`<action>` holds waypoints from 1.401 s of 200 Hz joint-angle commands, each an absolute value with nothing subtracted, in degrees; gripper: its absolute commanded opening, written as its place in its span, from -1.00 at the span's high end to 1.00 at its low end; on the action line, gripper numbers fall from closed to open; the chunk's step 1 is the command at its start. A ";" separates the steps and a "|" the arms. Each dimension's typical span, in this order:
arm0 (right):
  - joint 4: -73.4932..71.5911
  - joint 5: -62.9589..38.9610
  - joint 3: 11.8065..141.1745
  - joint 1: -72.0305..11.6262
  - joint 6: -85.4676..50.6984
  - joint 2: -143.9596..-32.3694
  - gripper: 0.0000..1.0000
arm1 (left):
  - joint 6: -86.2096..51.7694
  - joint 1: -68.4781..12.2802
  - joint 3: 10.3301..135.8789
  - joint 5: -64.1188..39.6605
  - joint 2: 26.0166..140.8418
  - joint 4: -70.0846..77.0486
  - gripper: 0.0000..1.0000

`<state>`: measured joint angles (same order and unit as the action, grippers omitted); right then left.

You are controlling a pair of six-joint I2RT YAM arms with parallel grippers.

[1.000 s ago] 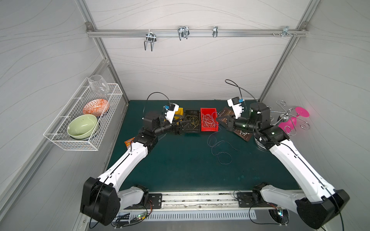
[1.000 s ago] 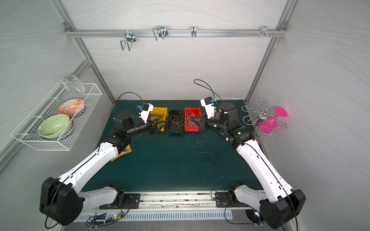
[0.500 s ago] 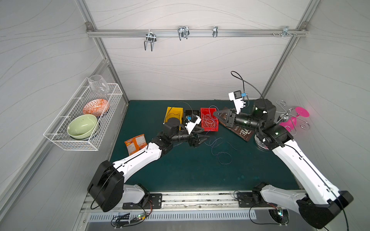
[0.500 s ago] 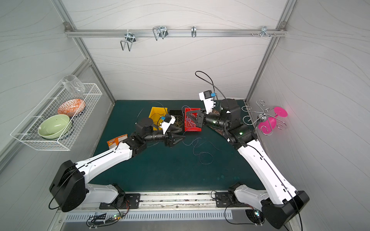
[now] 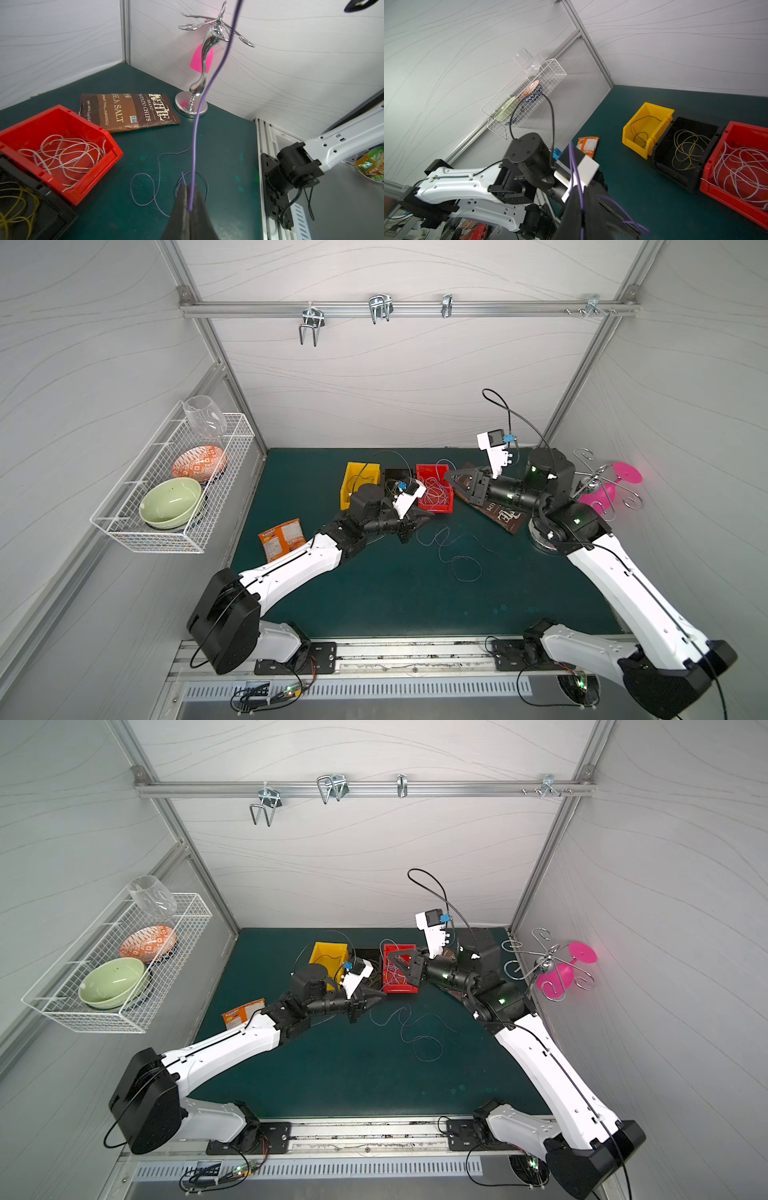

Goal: Untangle and sort cables by color
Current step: Place the cable in the bin.

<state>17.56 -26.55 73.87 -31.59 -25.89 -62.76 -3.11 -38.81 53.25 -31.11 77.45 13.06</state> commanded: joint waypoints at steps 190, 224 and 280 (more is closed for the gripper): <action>41.88 -9.85 64.14 -23.40 -5.58 -51.78 -0.60 | 5.14 -11.10 67.07 -10.85 77.45 -2.61 1.00; 41.12 -10.44 62.42 -22.73 -5.59 -51.88 -0.60 | 7.25 -8.75 67.97 -6.38 80.80 -2.93 1.00; 39.77 -11.22 60.76 -21.84 -5.63 -53.33 -0.61 | 6.81 -7.38 70.91 -5.20 87.66 -3.80 1.00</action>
